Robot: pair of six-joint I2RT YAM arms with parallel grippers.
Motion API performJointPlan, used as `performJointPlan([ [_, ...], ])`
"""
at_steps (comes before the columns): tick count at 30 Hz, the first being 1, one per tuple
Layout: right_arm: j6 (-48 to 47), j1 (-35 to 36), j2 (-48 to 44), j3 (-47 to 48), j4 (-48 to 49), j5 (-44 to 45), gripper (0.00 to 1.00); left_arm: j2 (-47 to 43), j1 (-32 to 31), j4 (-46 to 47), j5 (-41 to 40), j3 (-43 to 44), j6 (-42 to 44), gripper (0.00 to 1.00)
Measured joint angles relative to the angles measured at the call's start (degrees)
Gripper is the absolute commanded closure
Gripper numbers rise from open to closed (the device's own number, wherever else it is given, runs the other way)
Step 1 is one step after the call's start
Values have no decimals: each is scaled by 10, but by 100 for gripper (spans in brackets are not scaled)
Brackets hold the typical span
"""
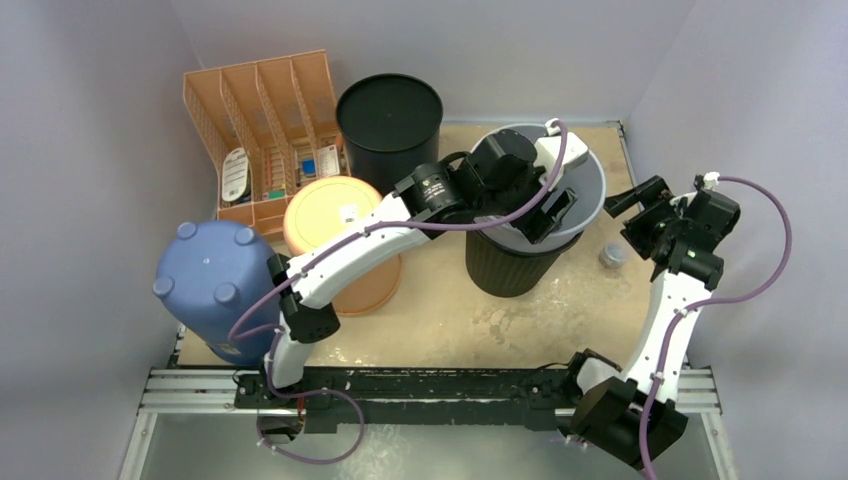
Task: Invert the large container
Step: Adjust the container in the container.
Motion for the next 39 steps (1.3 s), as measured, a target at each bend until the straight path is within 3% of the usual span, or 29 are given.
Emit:
performJointPlan([
  [12, 11, 0, -1, -37, 28, -34, 12, 7, -13, -16, 17, 0, 29, 30],
  [19, 11, 0, -2, -50, 36, -45, 12, -14, -14, 27, -20, -32, 25, 30],
  [28, 12, 1, -4, -52, 44, -56, 12, -34, -22, 47, 2, -30, 24, 29],
  [39, 15, 4, -12, -63, 49, -61, 12, -16, -78, 9, -33, 6, 55, 28],
])
